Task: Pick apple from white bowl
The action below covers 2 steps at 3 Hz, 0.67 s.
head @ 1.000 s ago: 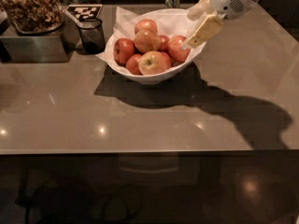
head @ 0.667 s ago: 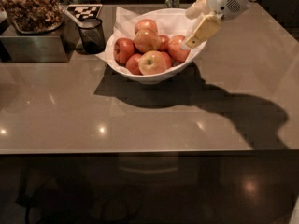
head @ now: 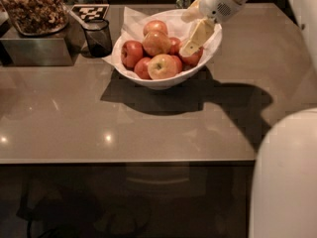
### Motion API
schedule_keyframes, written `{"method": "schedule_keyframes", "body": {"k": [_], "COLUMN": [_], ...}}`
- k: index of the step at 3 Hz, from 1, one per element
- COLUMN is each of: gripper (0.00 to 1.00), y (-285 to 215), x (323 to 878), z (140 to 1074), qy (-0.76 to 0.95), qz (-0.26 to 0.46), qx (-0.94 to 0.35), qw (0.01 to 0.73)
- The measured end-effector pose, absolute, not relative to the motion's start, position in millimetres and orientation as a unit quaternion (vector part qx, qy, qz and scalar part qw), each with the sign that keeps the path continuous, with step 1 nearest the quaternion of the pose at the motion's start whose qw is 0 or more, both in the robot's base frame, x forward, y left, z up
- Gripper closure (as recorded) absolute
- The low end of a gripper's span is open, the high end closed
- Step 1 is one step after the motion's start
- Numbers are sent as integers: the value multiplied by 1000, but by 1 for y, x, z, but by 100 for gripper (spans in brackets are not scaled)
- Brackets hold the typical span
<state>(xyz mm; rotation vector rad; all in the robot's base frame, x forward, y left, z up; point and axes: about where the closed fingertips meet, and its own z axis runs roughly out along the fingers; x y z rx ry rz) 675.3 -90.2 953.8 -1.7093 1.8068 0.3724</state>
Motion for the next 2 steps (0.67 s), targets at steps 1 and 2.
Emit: {"method": "schedule_keyframes", "body": {"k": [1, 2], "gripper": [19, 20], "y": [-78, -78], "x": [687, 691], "z": [937, 916], "qy": [678, 683], "qz": [142, 142], "qx": [-664, -672], "qw": [282, 248]}}
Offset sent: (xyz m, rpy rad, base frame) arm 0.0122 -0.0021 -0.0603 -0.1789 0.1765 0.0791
